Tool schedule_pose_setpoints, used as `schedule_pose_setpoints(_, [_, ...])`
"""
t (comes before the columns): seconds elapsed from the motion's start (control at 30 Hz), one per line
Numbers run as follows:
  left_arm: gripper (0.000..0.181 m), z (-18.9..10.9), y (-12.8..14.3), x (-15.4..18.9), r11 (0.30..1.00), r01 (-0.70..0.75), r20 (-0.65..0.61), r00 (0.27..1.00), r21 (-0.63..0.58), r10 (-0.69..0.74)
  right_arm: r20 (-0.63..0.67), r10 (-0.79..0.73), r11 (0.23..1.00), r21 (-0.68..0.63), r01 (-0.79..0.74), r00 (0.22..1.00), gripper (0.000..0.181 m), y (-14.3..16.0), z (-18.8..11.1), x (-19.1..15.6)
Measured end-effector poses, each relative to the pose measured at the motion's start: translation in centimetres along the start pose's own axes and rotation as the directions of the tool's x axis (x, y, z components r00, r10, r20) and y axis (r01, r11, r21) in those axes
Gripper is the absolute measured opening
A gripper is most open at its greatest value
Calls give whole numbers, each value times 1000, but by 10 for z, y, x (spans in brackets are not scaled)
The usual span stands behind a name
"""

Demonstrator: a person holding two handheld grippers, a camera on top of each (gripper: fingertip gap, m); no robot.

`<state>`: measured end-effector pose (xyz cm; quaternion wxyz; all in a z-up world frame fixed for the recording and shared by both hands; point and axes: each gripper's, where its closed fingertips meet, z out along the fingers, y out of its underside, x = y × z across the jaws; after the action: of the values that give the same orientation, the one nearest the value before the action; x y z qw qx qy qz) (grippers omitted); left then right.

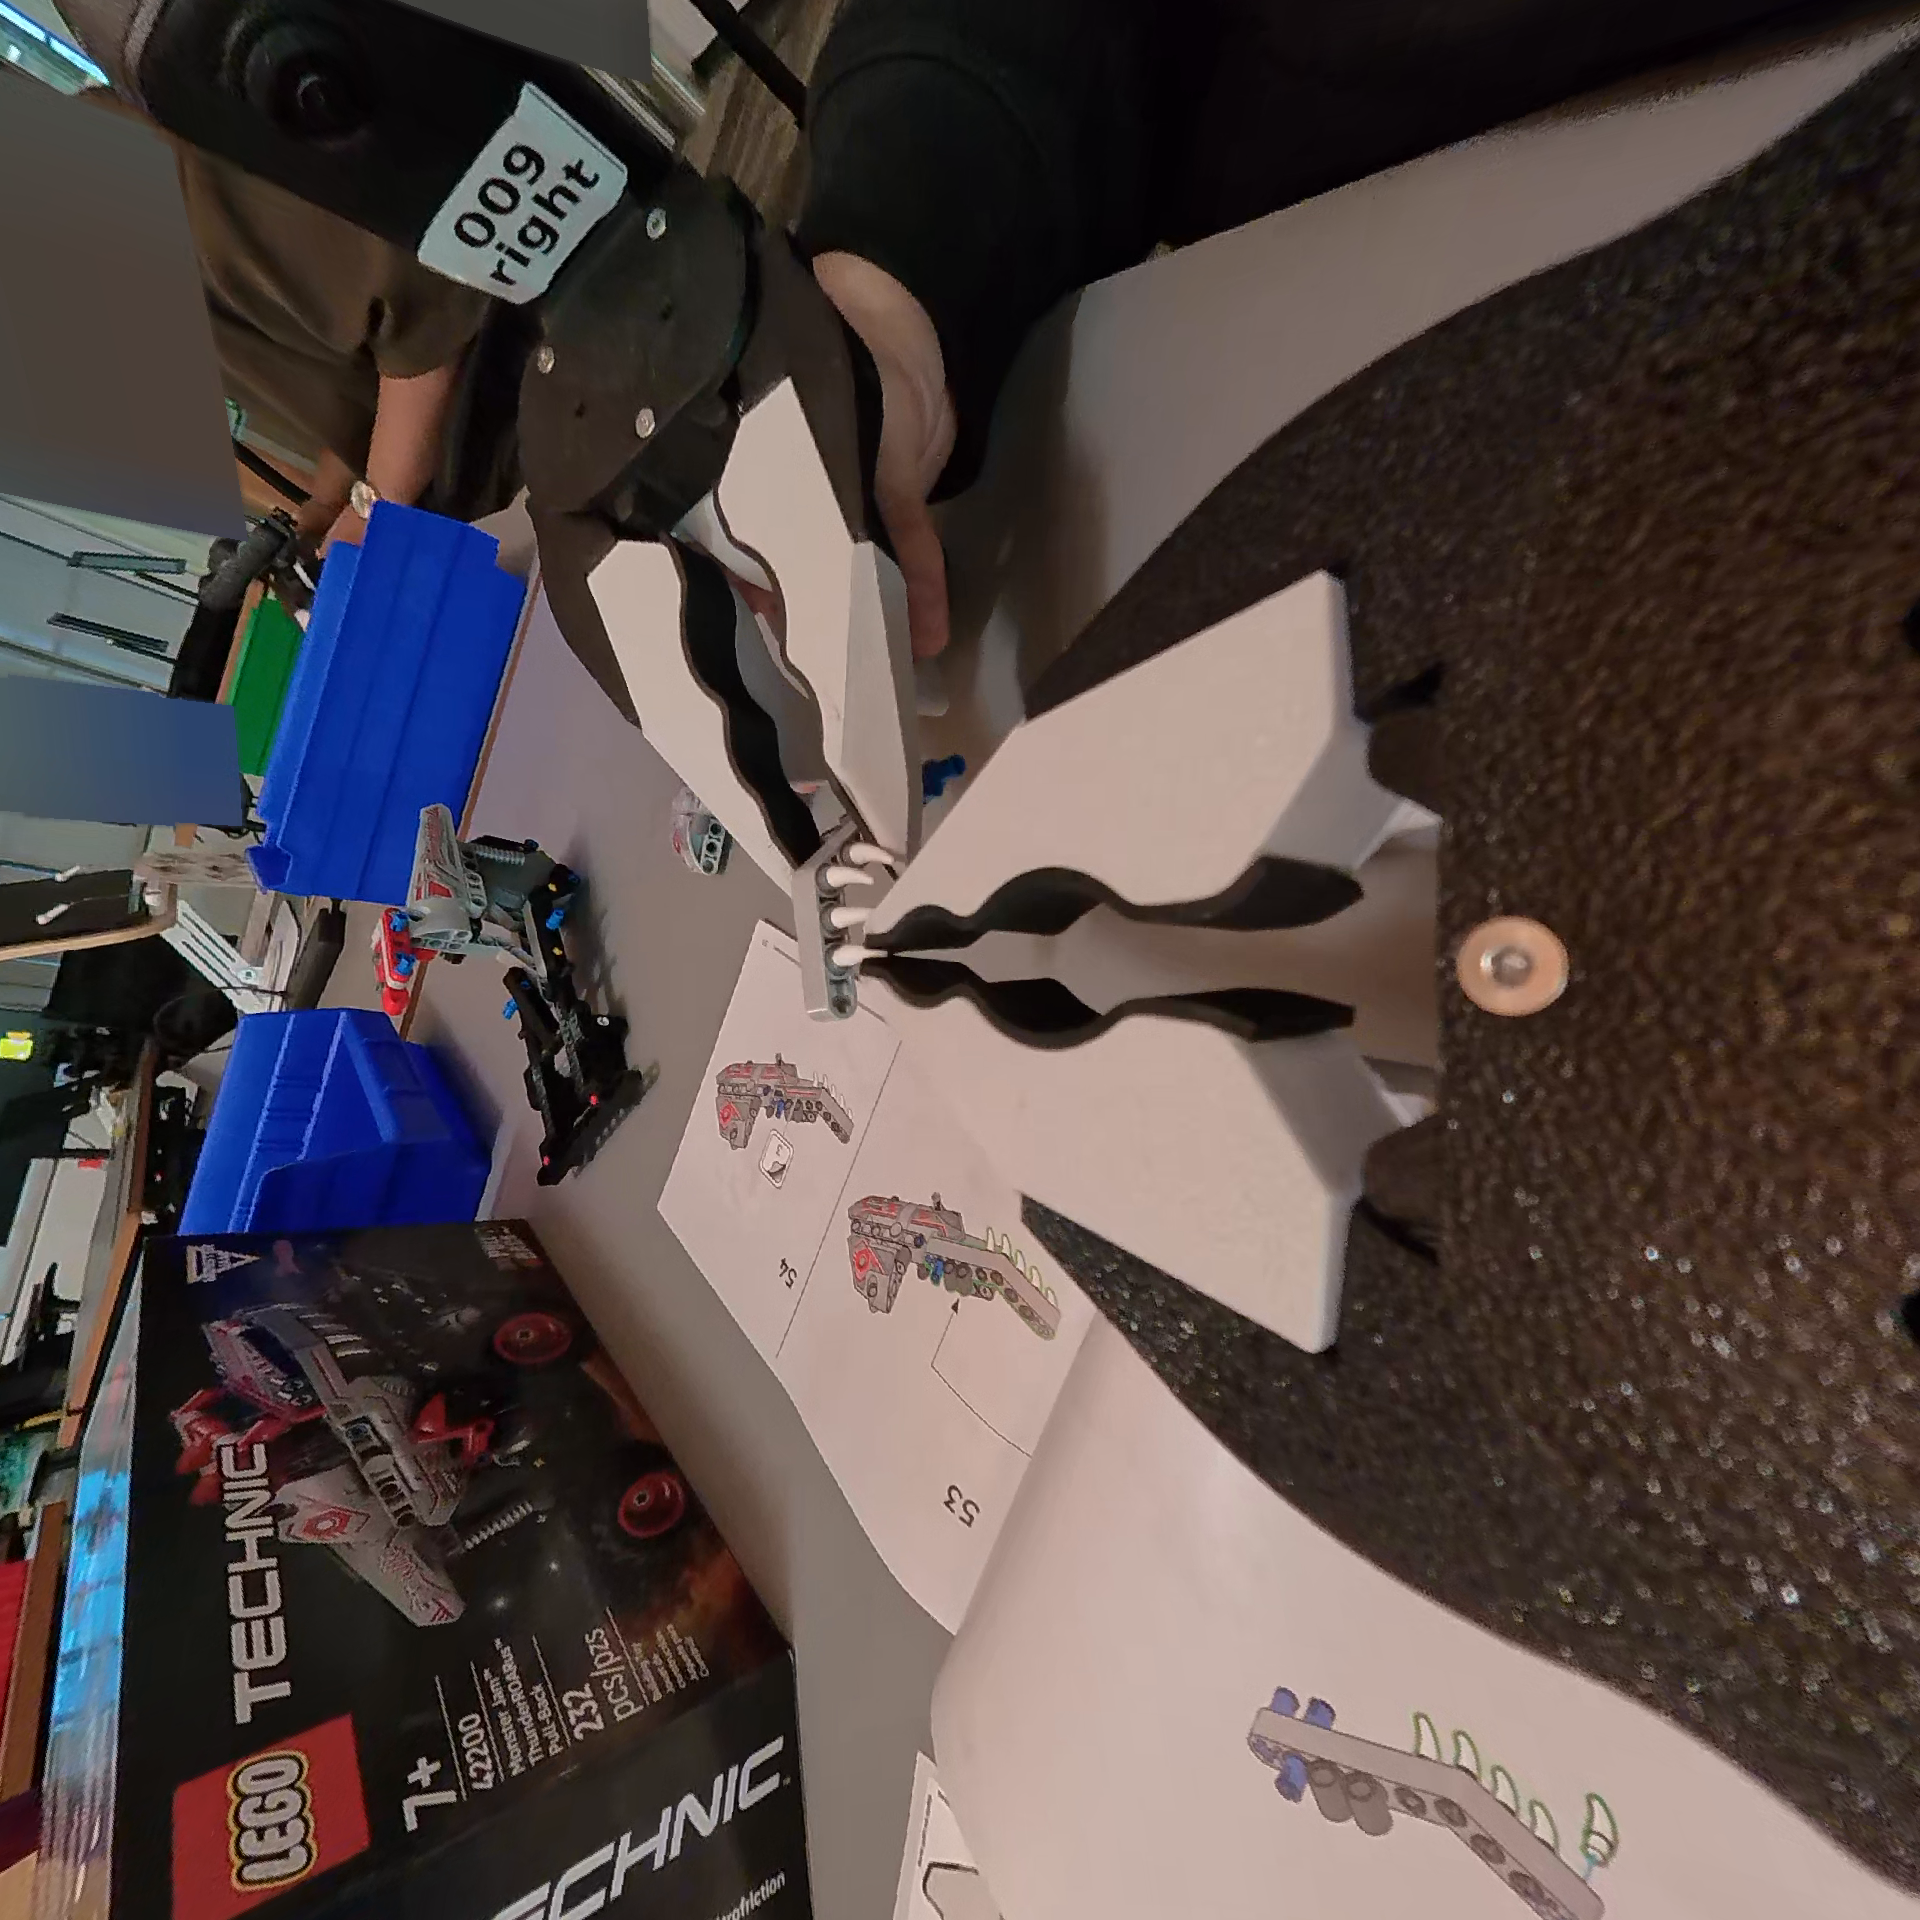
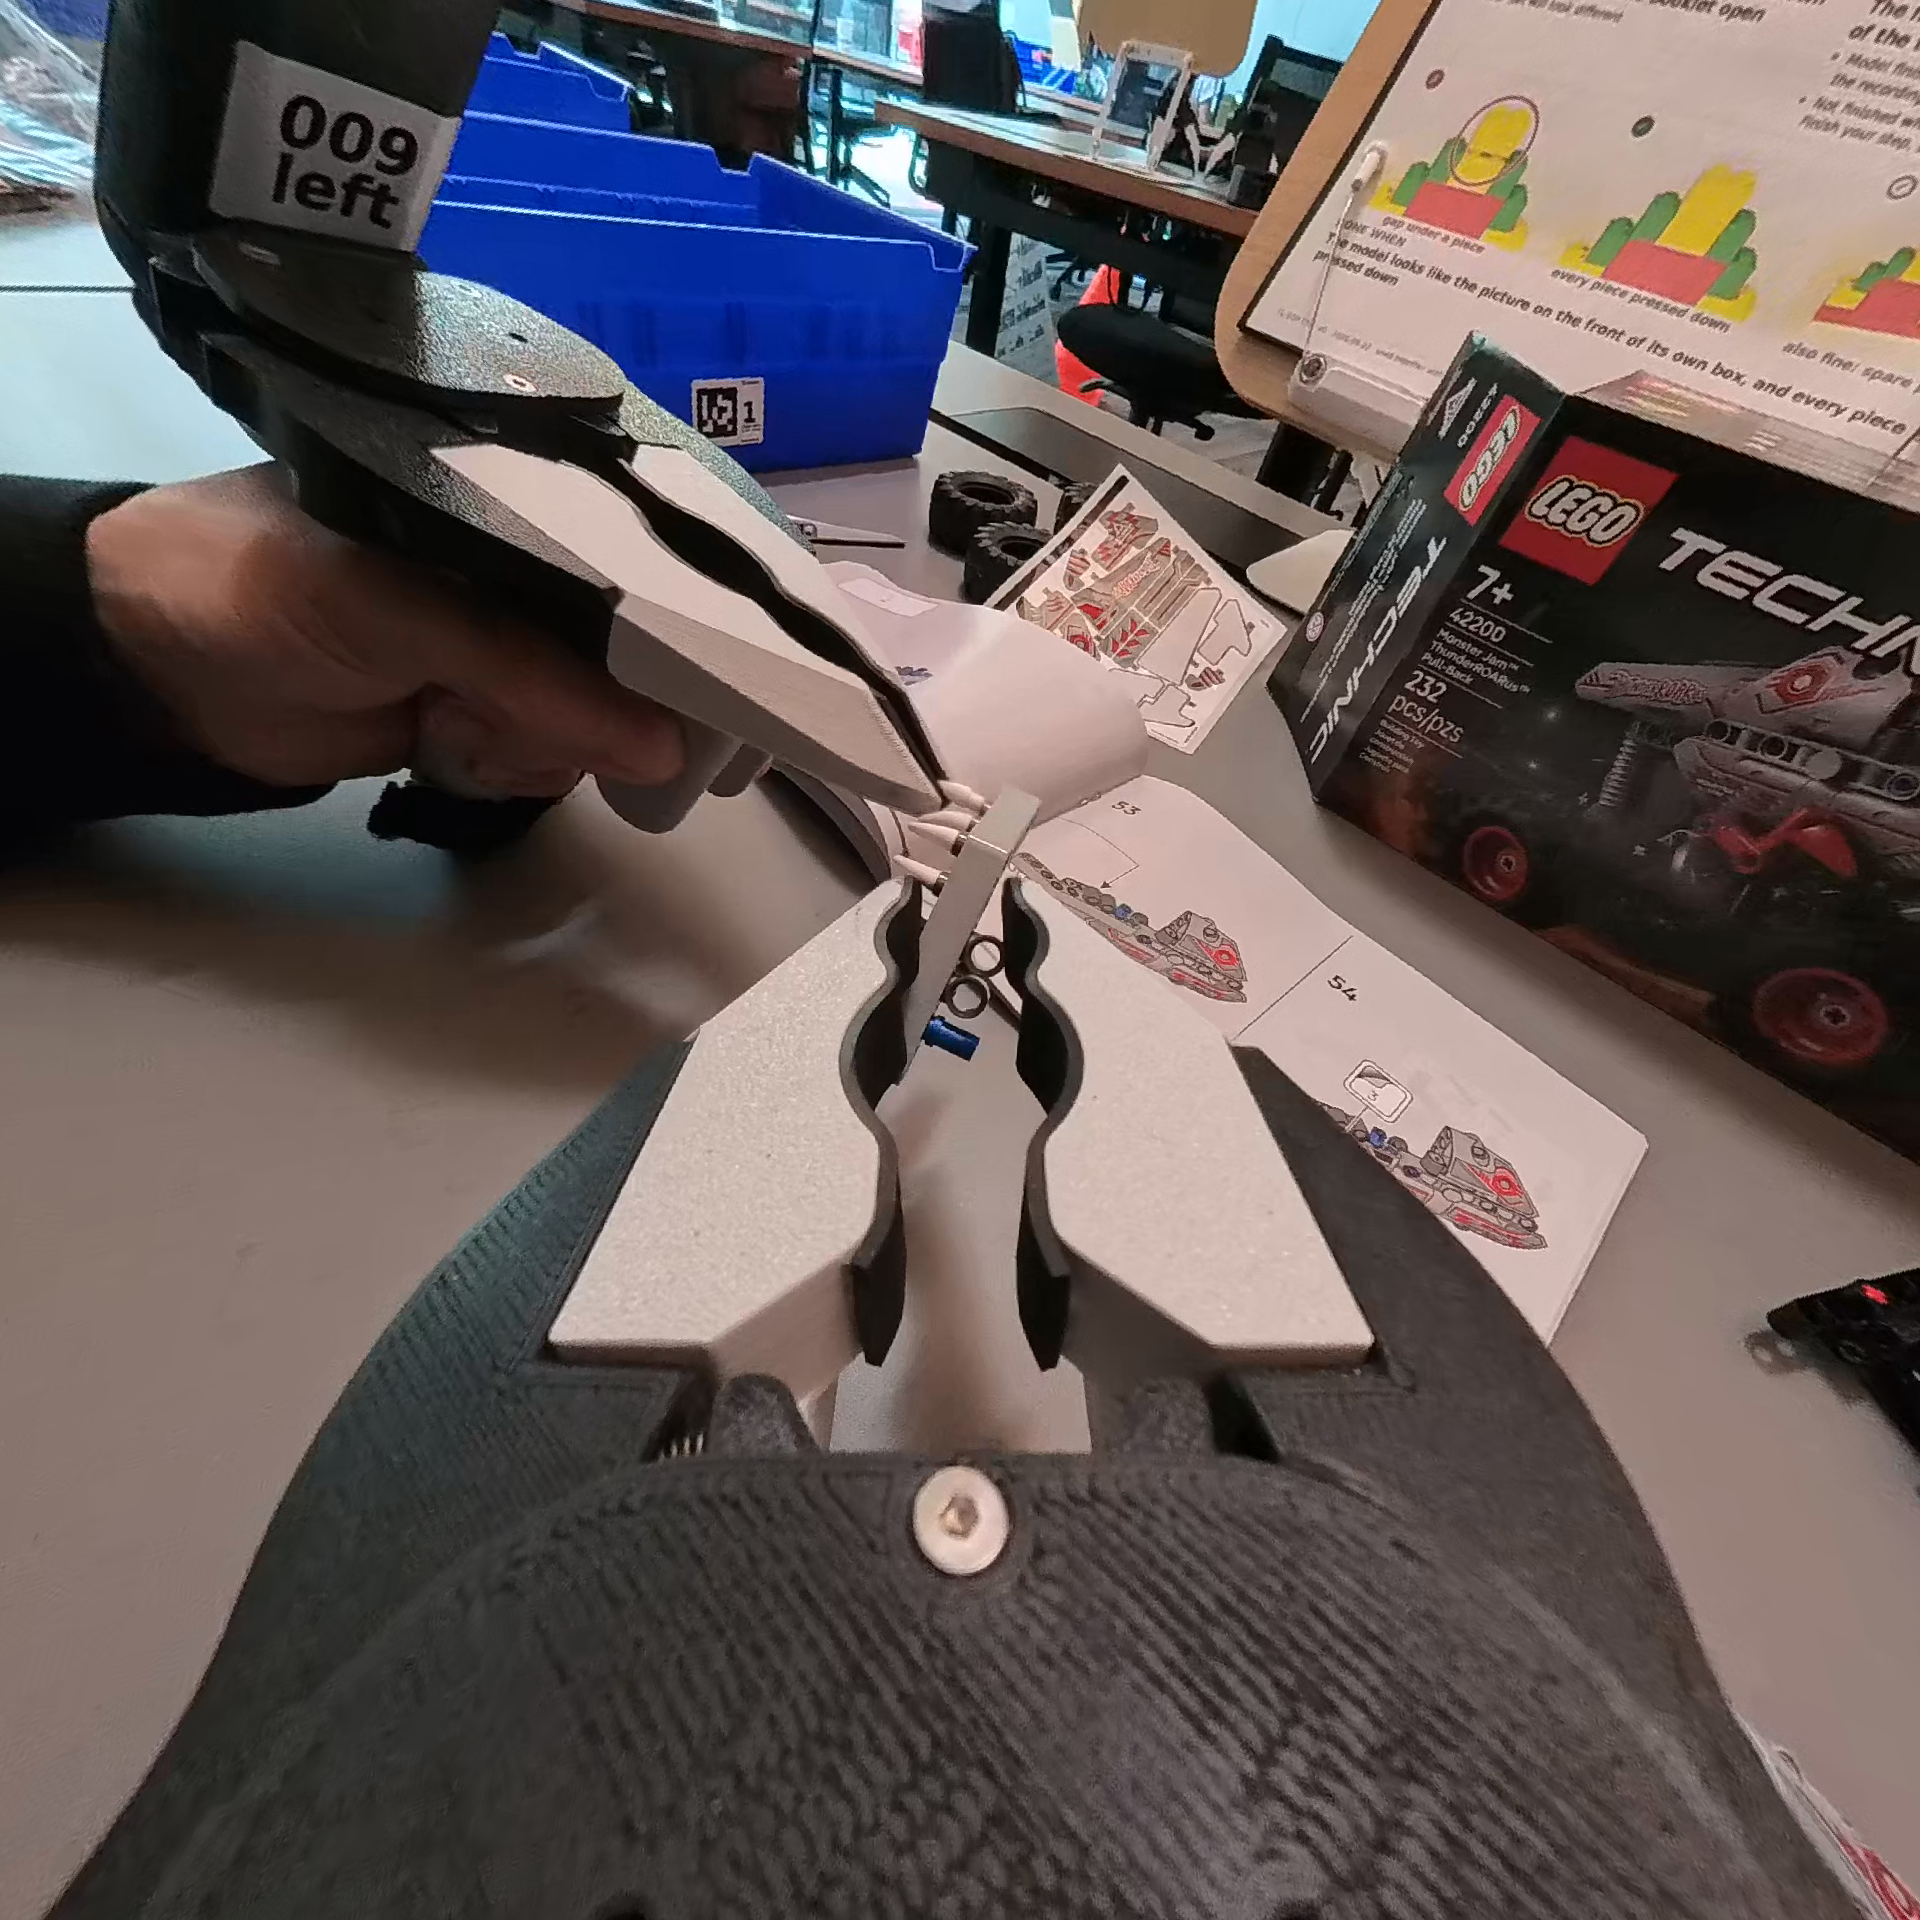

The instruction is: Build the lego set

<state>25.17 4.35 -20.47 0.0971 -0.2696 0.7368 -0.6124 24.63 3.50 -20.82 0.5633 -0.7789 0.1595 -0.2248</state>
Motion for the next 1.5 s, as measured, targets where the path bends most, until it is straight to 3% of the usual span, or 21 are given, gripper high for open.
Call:
schedule_pose_setpoints(0.43, [0, -2, 2, 1, 1000, -5, -16, 1000, -15, 5, 29, -44, 999, 12, 44, 999, 13, -1, 0, -4])
schedule_pose_setpoints(0.83, [0, -7, -7, 12, 992, 117, -169, 980, 50, -107, 94, -57, 994, 99, 47, 994, 13, -11, -8, -10])
schedule_pose_setpoints(1.23, [0, -6, -14, 10, 993, -104, -5, 995, 49, 105, 55, -94, 988, 128, 86, 994, 12, -14, -6, -8])
schedule_pose_setpoints(1.5, [0, -5, -8, 9, 995, -93, -19, 995, 25, 93, 49, -167, 982, 97, 161, 985, 13, -8, -5, -9])
